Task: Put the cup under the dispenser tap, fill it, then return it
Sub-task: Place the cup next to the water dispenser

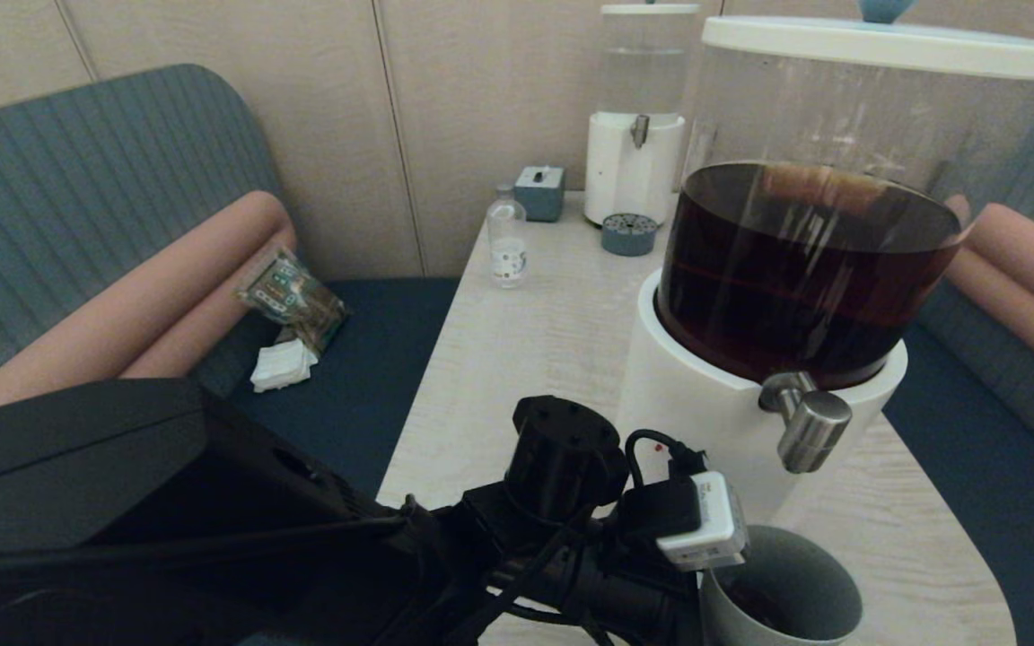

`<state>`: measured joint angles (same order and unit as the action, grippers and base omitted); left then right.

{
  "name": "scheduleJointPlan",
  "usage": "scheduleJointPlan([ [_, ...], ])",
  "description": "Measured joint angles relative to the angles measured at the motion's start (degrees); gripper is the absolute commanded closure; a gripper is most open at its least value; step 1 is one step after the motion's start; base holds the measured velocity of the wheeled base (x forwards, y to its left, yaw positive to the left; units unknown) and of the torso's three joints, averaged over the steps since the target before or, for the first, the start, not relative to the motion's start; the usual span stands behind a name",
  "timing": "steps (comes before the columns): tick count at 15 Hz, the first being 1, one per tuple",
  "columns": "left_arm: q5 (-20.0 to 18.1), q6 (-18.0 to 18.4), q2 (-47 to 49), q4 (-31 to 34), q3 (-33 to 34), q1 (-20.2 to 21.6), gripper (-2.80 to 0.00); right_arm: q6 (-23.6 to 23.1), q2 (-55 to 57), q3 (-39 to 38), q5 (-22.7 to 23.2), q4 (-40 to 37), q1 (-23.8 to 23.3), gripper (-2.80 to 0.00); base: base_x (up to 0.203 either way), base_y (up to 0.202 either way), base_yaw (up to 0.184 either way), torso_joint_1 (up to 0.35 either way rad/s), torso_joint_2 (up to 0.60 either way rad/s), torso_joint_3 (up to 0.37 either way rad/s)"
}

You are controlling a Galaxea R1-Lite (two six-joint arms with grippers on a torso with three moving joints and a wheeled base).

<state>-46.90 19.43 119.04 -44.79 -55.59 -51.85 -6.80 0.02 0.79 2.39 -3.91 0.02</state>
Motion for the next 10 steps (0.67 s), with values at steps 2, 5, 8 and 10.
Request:
scheduleJointPlan([
  [2, 1.87, -0.43, -2.81, -0.32, 3.41, 0.30, 0.00, 0.00, 0.00, 0.00, 0.04, 0.01, 0.00, 0.00, 0.000, 0.000, 0.000, 0.000, 0.00, 0.000],
  [5, 4.76, -3.29, -8.02, -2.25, 9.71, 1.17, 0.00, 0.00, 0.00, 0.00, 0.02, 0.01, 0.00, 0.00, 0.000, 0.000, 0.000, 0.000, 0.00, 0.000],
  [8, 8.16, -5.48, -15.16, -2.86, 16.10, 4.44, 0.00, 0.00, 0.00, 0.00, 0.02, 0.01, -0.02, 0.00, 0.000, 0.000, 0.000, 0.000, 0.00, 0.000],
  [10, 9.76, -6.19, -20.57, -2.96, 20.51, 8.34, 0.00, 0.00, 0.00, 0.00, 0.02, 0.02, 0.02, 0.00, 0.000, 0.000, 0.000, 0.000, 0.00, 0.000],
])
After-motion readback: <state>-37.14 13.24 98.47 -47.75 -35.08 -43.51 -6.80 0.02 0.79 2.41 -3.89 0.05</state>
